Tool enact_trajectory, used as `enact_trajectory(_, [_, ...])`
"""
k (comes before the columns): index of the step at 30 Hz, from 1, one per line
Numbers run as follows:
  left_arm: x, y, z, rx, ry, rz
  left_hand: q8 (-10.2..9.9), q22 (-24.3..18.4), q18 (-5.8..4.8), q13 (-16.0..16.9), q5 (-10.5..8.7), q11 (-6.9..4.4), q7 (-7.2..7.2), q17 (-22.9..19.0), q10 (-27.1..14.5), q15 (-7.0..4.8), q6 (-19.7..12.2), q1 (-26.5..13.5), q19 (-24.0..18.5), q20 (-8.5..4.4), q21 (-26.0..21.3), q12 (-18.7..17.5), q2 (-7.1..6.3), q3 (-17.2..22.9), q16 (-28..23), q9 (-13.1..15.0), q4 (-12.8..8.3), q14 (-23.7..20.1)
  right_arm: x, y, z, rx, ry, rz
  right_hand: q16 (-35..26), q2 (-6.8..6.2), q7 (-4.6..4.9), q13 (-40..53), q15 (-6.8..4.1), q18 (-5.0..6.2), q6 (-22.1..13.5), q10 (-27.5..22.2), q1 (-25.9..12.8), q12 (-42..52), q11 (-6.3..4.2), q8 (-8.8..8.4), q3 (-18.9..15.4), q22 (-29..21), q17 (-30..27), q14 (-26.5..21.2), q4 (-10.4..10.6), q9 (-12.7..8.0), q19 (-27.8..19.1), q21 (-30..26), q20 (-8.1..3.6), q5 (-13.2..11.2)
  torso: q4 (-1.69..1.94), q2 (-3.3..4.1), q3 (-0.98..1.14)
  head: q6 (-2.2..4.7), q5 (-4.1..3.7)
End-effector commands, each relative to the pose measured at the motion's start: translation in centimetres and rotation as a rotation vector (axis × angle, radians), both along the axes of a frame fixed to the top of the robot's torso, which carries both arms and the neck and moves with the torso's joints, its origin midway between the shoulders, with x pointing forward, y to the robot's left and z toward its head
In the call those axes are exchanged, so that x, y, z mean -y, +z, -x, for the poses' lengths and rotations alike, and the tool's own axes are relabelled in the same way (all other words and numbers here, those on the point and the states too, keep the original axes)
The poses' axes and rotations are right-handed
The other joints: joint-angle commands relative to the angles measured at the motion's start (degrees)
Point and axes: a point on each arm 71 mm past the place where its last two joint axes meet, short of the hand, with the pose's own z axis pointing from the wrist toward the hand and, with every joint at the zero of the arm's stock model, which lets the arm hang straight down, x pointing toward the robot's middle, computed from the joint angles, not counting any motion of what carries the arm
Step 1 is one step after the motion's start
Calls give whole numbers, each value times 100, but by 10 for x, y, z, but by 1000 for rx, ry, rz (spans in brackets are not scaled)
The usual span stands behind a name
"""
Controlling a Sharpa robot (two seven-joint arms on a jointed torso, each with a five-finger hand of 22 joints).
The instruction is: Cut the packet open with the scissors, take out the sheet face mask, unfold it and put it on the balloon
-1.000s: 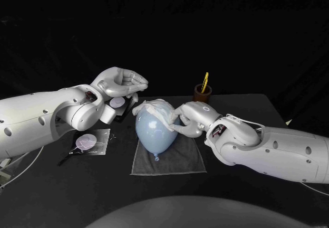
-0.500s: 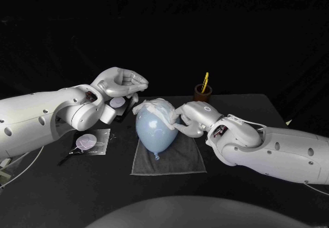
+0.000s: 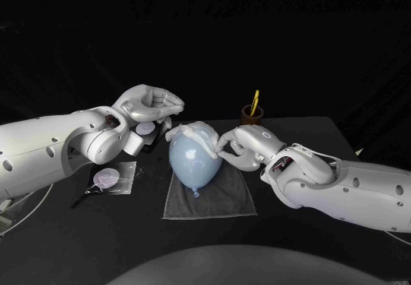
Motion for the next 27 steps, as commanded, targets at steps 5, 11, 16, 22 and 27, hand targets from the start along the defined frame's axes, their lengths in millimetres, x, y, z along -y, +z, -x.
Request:
enact_trajectory(5, [4,0,1,-7,-33,15,-24,7,43,7,-4,-28,20,3,-22,7,-15,-2,24,-7,39,26,-32,44,15,-10,-1,52,14,-3,-2,-83,-49,-17,-96,-302,87,246,1,-32,-254,82,-391,-284,60,-68,-162,353,907,379,121,66,-136,-333,19,15,1,-4,-4,0,-13])
enact_trajectory(11, [4,-1,2,-7,-36,17,-22,7,43,7,-4,-28,20,-4,-24,7,-14,0,23,-6,39,28,-31,49,13,-11,-3,48,22,-11,-3,-166,-101,3,-148,-674,223,176,119,3,-428,-2,-934,-390,188,-261,-708,256,825,329,515,30,-224,-526,127,58,-1,1,-2,0,-22])
enact_trajectory(16, [5,-1,2,-8,-37,17,-22,7,43,7,-4,-28,20,-4,-24,7,-14,0,23,-6,39,28,-31,49,13,-11,-3,48,23,-15,-1,-198,-128,1,-167,-820,241,163,139,25,-472,-40,-894,-438,208,-366,-1031,218,812,314,649,30,-252,-613,163,58,2,0,1,0,-30])
enact_trajectory(22, [5,-2,2,-9,-38,17,-22,7,43,6,-4,-27,20,-2,-30,8,-16,2,23,-6,40,28,-35,54,12,-13,-5,49,18,-18,-1,-212,-151,-13,-161,-830,240,182,140,22,-458,-35,-855,-429,208,-376,-1092,230,830,320,665,36,-242,-598,166,53,6,1,0,0,-40])
enact_trajectory(27, [6,-2,2,-10,-40,18,-22,7,43,6,-4,-27,20,-2,-30,8,-16,2,23,-6,40,28,-35,54,12,-13,-5,49,15,-21,-3,-232,-174,-35,-163,-797,254,189,145,29,-490,-40,-745,-435,217,-422,-1148,213,834,320,670,34,-252,-635,171,55,5,4,-6,0,-43])
